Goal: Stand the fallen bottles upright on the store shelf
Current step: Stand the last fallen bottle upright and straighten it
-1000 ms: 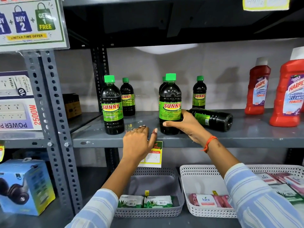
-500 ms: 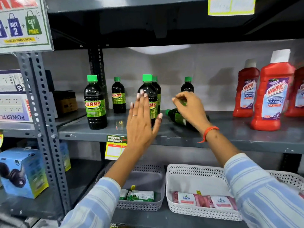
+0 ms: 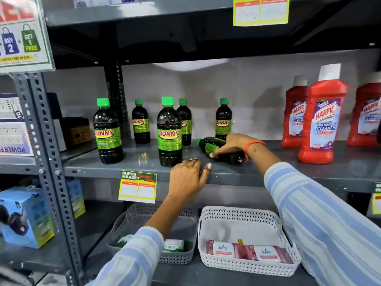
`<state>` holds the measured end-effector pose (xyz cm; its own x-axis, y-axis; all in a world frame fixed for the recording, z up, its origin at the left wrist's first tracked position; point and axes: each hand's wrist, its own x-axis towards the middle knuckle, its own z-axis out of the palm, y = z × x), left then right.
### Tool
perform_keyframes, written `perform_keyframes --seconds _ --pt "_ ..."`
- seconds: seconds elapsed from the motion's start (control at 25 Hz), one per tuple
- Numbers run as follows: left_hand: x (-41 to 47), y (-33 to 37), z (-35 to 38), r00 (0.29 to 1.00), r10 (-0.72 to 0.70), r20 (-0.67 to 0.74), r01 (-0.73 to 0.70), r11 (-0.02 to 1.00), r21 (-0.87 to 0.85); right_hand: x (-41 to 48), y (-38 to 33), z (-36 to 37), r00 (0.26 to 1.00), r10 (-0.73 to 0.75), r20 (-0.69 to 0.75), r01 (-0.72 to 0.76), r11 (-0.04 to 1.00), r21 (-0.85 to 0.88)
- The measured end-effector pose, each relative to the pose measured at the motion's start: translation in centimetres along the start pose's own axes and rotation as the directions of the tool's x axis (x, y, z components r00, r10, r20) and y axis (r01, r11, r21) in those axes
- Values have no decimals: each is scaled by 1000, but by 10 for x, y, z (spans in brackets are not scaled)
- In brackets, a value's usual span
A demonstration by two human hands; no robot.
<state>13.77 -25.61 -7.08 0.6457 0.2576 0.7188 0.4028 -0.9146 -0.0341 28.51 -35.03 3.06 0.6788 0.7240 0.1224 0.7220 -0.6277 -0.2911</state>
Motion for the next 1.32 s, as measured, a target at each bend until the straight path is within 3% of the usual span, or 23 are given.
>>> perform_keyframes --seconds 0.12,0.24,0.32,0.44,0.52,0.76,1.12,1.32 --pt "0 -1 0 1000 9 -2 -9 1000 15 4 -7 3 999 34 -23 -34 999 -33" --pt "-1 -1 2 1000 6 -28 -6 1000 -3 0 -6 13 984 53 -171 -56 998 -15" --pt "-2 0 4 999 4 -52 -4 1000 -14 2 -1 24 952 69 -299 -27 989 143" --pt "-3 -1 7 996 12 -86 -14 1000 -21 5 6 40 895 171 -412 89 835 542" --pt "-3 -1 8 994 15 -106 -17 1000 -23 6 11 45 881 208 -425 167 703 691" --pt "-1 -2 10 992 17 -126 -20 999 -25 9 28 48 897 170 -409 297 453 840" --pt "-1 0 11 987 7 -163 -11 1000 -24 9 35 51 908 226 -354 169 576 800" --pt "-1 0 12 985 4 -172 -7 1000 -20 10 31 51 929 144 -342 191 605 773"
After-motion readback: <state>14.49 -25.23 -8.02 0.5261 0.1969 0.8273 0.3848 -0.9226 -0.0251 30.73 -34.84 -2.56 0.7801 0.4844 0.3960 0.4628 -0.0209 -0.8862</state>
